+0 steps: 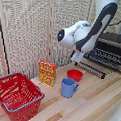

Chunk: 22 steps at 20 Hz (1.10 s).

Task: Kindly position your hand close to the oven tray's handle. Softly yet firmly grasp the handle using your hand. Slowly and with caution, draw the tray out until it is fully stretched out.

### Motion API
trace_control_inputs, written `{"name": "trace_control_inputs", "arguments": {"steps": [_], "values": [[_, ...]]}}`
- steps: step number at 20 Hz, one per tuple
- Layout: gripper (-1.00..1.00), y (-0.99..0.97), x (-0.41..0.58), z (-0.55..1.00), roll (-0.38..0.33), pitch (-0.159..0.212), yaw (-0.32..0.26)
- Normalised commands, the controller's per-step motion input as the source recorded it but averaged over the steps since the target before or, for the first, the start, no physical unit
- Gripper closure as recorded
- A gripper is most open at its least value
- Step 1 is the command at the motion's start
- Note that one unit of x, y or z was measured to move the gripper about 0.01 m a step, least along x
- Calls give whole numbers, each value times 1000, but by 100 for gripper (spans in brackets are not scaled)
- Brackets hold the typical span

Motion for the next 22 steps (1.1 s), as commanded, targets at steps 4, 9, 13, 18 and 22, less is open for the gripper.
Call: {"name": "trace_control_inputs", "arguments": {"steps": [4,9,13,18,22], "values": [[-100,-680,295,0,-147,-13,1],[-100,-531,361,-93,-109,0,0],[-100,-558,225,-249,-78,0,0],[-100,-638,26,-297,-47,-19,-4],[-100,-611,-41,-83,-20,-27,-8]]}}
